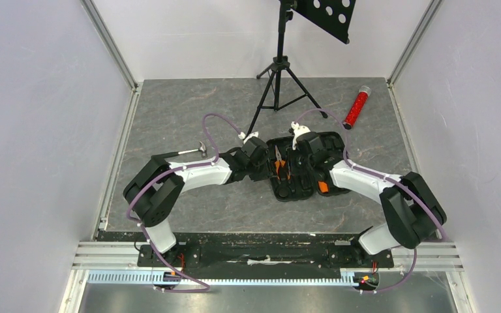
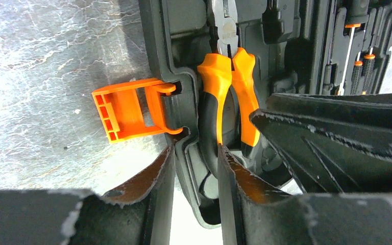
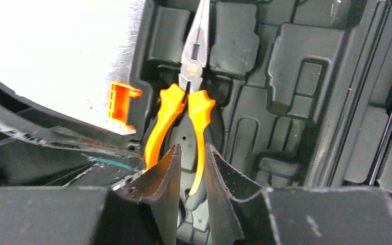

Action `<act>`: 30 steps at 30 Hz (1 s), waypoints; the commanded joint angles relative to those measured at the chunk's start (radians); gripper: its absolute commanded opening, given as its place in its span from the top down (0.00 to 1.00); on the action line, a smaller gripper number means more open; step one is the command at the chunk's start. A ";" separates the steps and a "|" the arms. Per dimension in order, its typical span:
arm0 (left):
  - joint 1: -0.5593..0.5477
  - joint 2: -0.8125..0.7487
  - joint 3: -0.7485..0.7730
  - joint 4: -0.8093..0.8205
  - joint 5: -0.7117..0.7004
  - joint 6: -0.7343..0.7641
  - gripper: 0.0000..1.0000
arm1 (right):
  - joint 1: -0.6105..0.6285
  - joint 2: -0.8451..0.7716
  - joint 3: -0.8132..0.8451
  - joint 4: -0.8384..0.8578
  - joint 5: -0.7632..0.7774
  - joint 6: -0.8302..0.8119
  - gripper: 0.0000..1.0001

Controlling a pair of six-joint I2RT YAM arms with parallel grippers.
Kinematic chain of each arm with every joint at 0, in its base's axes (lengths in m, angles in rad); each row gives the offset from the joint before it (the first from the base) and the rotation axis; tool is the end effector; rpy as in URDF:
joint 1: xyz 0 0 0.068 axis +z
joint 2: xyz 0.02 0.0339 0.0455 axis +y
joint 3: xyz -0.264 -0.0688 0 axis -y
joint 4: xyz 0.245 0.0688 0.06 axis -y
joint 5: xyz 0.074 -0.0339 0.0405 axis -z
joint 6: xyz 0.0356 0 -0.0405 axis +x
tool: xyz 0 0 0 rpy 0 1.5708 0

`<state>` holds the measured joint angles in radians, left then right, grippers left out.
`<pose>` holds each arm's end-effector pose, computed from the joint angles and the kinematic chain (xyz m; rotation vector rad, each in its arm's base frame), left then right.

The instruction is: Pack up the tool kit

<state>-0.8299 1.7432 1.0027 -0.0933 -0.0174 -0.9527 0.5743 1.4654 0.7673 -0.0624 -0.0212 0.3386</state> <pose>0.2436 -0.2654 0.1714 -0.1659 2.5575 -0.7558 0.2497 0.1625 0.1890 -0.2907 2.3633 0.4728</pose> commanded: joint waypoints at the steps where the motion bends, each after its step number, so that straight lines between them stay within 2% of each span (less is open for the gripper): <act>1: 0.000 0.066 -0.019 -0.057 -0.019 -0.017 0.76 | -0.017 0.044 0.009 0.055 0.015 -0.028 0.79; 4: 0.000 0.077 -0.028 -0.068 -0.010 -0.022 0.81 | -0.017 0.070 -0.009 0.055 -0.016 -0.033 0.87; 8: 0.000 0.085 -0.050 -0.072 -0.003 -0.032 0.88 | -0.017 0.084 -0.037 0.081 -0.063 -0.029 0.92; 14: 0.000 0.101 -0.096 -0.044 0.047 -0.060 0.90 | -0.015 0.052 -0.016 0.077 -0.108 -0.039 0.92; 18: 0.000 0.062 -0.108 -0.025 0.039 -0.063 0.89 | -0.015 0.028 0.024 0.066 -0.107 -0.046 0.88; 21: 0.000 0.010 -0.110 -0.006 0.027 -0.058 0.85 | -0.015 0.006 0.058 0.064 -0.101 -0.053 0.83; 24: 0.000 -0.048 -0.118 0.023 0.027 -0.060 0.72 | -0.013 -0.001 0.089 0.043 -0.095 -0.066 0.79; 26: 0.000 -0.093 -0.129 0.034 0.021 -0.059 0.67 | -0.011 -0.006 0.096 0.039 -0.110 -0.072 0.79; 30: 0.002 -0.190 -0.159 0.038 -0.035 -0.040 0.66 | 0.009 -0.002 0.097 0.044 -0.123 -0.063 0.80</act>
<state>-0.8230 1.6669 0.8730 -0.0227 0.0151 -1.0061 0.5667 1.4830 0.8318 -0.0227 -0.1188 0.2859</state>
